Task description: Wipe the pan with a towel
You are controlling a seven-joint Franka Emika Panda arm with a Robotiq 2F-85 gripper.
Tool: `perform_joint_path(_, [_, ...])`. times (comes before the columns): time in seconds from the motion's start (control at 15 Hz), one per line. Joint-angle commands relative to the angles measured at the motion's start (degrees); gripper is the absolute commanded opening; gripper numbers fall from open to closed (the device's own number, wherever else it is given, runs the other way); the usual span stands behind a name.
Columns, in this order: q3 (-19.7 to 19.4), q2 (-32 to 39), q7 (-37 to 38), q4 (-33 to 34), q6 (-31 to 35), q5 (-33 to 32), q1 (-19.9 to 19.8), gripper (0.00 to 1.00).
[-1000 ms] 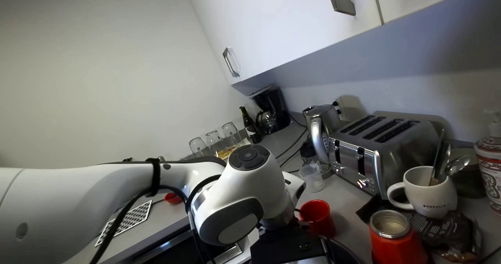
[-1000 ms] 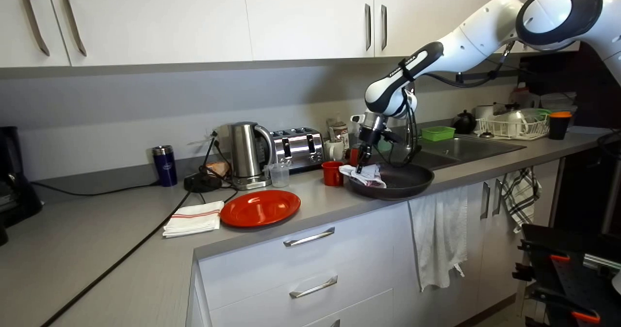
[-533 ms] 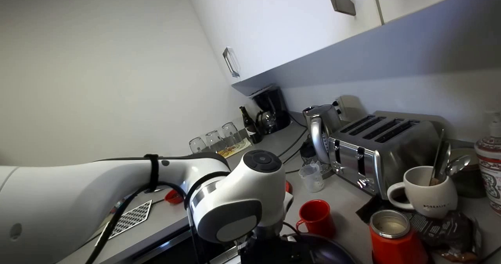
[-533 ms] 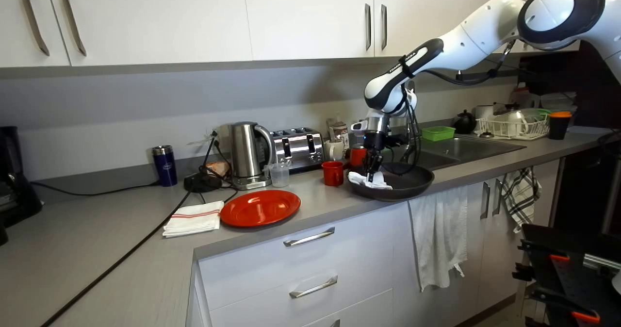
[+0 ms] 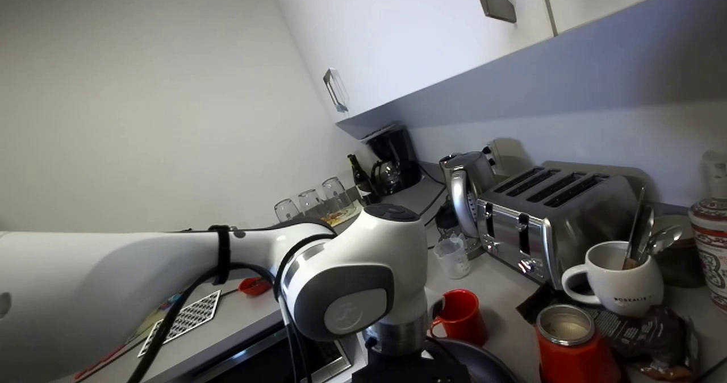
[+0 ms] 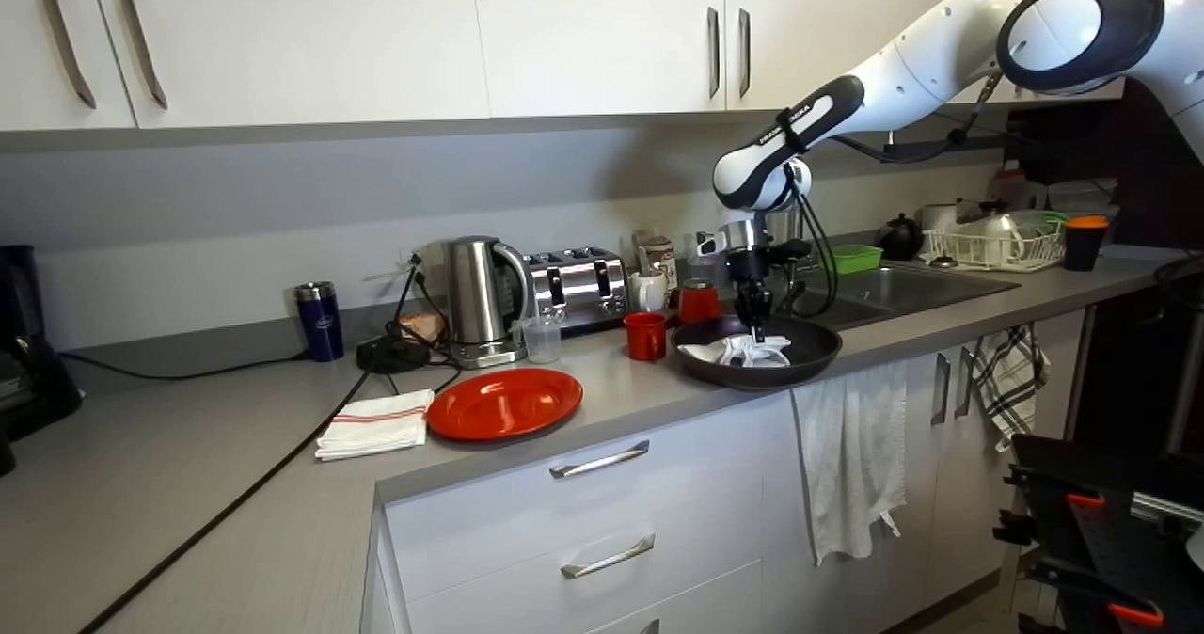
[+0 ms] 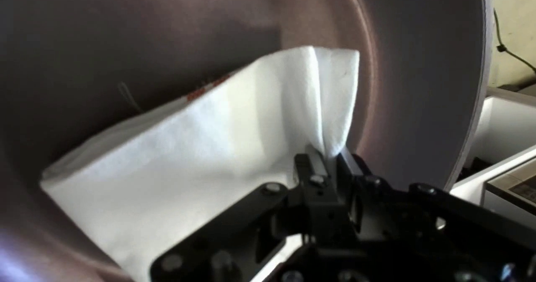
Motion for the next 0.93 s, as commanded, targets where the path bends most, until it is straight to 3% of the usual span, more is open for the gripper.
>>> perform_joint_path(0.0, [-2.77,0.09,5.94,2.56,0.38,-4.26,1.66,0.06])
perform_joint_path(0.27, [-1.85,-0.83,4.54,2.18,4.19,-4.35,1.43,0.06])
perform_joint_path(0.87, [2.72,-7.09,2.36,-1.46,16.92,-3.66,6.19,0.06])
